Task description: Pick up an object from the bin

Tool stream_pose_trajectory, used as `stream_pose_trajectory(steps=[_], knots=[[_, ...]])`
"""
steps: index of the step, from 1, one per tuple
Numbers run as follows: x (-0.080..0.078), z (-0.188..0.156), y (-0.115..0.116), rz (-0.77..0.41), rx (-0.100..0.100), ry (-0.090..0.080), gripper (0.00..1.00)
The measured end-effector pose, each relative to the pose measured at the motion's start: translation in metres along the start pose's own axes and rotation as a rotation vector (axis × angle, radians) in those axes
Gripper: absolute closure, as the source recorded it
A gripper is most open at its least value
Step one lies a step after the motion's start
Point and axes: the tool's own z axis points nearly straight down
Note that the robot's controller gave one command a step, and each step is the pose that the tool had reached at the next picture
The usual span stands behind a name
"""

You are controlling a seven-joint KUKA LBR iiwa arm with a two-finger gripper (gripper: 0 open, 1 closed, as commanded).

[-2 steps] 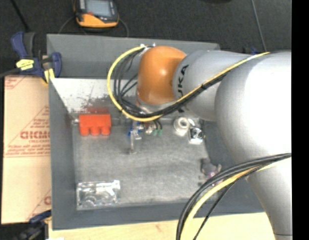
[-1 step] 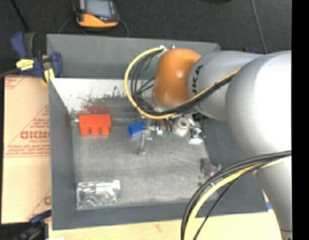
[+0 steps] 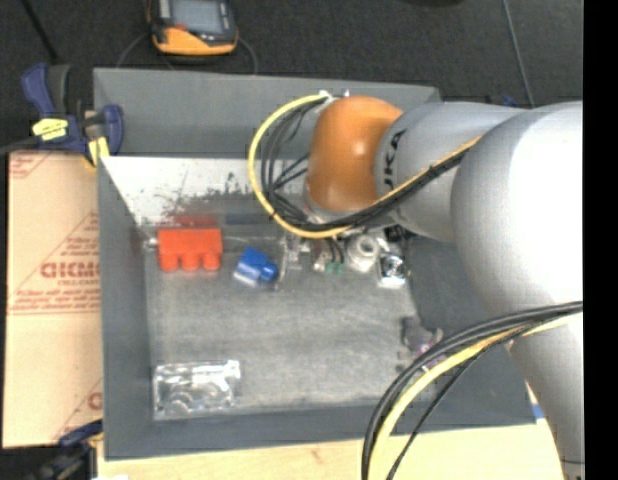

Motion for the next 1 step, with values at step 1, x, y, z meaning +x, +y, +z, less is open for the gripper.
stream_pose_trajectory(steps=[1], knots=[[-0.0027, -0.1326, -0.001, 0.031, -0.003, -0.013, 1.0]])
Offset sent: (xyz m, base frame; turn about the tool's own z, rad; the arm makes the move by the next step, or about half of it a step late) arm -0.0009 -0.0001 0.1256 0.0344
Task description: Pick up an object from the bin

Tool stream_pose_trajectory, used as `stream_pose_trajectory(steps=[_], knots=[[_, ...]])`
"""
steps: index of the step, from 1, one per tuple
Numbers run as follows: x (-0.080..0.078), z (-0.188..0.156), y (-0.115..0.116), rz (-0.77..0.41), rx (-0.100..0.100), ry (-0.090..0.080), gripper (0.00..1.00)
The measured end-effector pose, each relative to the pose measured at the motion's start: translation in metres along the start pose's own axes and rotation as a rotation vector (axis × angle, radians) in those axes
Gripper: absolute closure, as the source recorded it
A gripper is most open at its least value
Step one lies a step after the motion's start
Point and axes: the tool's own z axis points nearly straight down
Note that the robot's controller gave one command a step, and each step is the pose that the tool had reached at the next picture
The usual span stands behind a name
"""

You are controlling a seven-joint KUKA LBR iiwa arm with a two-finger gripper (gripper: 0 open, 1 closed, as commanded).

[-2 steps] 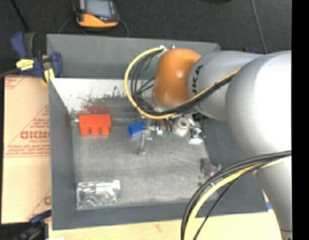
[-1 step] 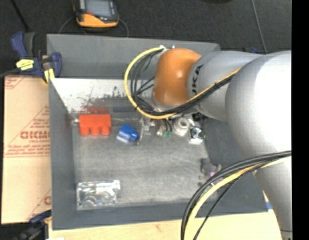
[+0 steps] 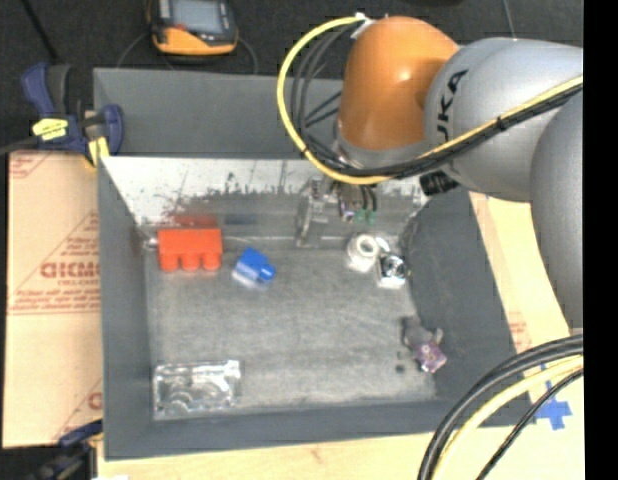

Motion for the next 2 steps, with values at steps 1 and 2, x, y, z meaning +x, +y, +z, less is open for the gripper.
stream_pose_trajectory(steps=[1, 2], knots=[[0.002, 0.006, 0.0, 0.0, 0.002, 0.009, 0.0], [0.018, 0.122, 0.05, 0.195, 0.004, 0.017, 0.0]])
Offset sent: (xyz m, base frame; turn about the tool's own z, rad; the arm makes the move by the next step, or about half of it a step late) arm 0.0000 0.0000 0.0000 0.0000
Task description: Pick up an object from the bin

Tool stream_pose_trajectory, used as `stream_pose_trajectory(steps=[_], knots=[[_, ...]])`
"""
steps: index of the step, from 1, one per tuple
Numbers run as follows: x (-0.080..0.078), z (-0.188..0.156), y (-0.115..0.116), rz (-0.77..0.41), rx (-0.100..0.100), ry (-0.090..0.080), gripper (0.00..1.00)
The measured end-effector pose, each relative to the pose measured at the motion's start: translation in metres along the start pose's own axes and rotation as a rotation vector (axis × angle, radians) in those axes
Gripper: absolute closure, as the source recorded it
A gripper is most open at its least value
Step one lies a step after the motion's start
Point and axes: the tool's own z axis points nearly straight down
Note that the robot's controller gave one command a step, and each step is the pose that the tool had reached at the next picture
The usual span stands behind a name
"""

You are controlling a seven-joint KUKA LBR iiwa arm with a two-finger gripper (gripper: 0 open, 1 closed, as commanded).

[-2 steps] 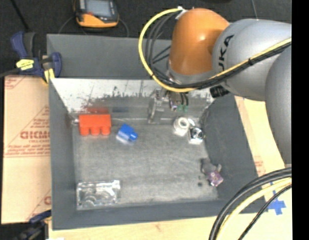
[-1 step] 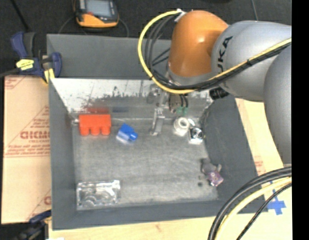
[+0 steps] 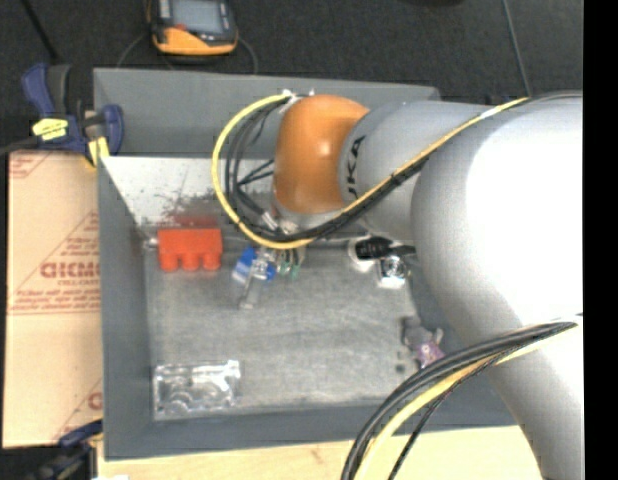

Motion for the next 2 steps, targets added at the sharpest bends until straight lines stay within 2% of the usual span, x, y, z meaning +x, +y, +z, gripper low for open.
stream_pose_trajectory(steps=[1, 2], knots=[[-0.003, -0.005, 0.0, -0.001, -0.001, -0.008, 1.0], [-0.01, -0.156, -0.007, -0.018, -0.005, -0.016, 1.0]])
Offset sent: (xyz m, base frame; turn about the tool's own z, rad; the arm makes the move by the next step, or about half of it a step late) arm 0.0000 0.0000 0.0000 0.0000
